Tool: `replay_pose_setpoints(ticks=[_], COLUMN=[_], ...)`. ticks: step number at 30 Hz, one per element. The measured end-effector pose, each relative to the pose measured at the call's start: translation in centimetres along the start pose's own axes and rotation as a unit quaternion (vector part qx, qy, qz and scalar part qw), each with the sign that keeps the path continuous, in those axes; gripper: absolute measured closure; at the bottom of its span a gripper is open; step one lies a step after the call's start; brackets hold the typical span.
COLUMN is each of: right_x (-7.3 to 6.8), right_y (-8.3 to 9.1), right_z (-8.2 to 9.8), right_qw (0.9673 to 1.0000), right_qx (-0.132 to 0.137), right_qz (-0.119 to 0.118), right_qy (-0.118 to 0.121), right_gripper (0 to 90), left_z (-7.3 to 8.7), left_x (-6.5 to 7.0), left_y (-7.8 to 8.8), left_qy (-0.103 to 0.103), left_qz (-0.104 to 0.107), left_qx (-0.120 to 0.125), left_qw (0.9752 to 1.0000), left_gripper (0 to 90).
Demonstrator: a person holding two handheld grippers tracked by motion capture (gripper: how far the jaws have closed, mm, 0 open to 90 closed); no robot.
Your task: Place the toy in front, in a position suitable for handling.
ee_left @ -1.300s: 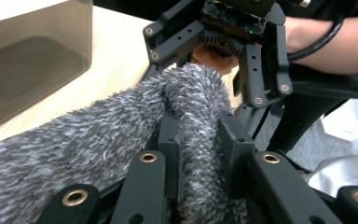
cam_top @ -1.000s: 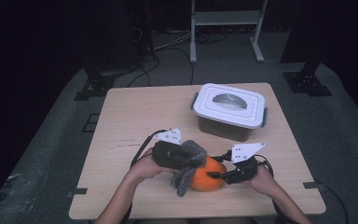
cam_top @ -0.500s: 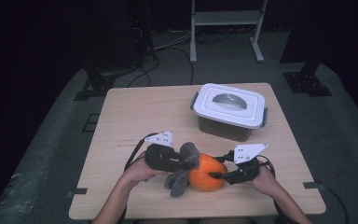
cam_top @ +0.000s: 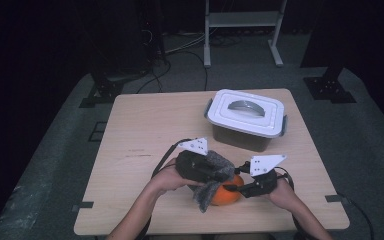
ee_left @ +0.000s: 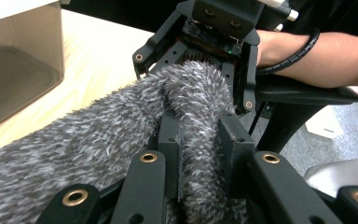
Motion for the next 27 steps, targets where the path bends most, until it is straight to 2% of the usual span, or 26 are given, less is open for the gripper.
replay_pose_setpoints(ticks=[5, 10, 16, 18, 21, 27], right_x=[0.0, 0.3, 0.5, 0.6, 0.7, 0.6], right_y=[0.2, 0.6, 1.0, 1.1, 1.1, 0.8], right_z=[0.2, 0.5, 0.8, 0.9, 0.9, 0.7], right_qw=[1.0000, 1.0000, 1.0000, 1.0000, 0.9999, 1.0000], right_qx=[0.000, 0.003, 0.005, 0.007, 0.009, 0.007], right_qz=[0.002, 0.002, 0.004, 0.003, 0.002, 0.002], right_qy=[0.003, 0.001, -0.003, -0.005, -0.007, -0.005], right_gripper=[49.0, 49.0, 48.8, 48.8, 48.8, 48.8], left_z=[0.5, 1.7, 3.8, 4.1, 3.9, 1.7], left_x=[-0.2, -1.0, -2.1, -2.3, -2.2, -1.3], left_y=[0.9, 2.4, 3.3, 3.5, 3.5, 2.6], left_qy=[-0.007, 0.008, 0.031, 0.033, 0.029, -0.003], left_qz=[-0.014, -0.030, -0.042, -0.042, -0.037, -0.027], left_qx=[-0.005, 0.006, 0.014, 0.017, 0.024, 0.022], left_qw=[0.9999, 0.9995, 0.9985, 0.9984, 0.9986, 0.9994], left_gripper=[73.5, 73.4, 73.2, 73.2, 73.2, 73.2])
Point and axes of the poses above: each handheld gripper's, and its own axes: y roughly backward along the jaws, z roughly out of its underside, x roughly to its right, the point moved 9 cm from there along -y, roughly forward along the jaws, and after that the axes turned 5 degrees about -x, right-handed, at the moved point
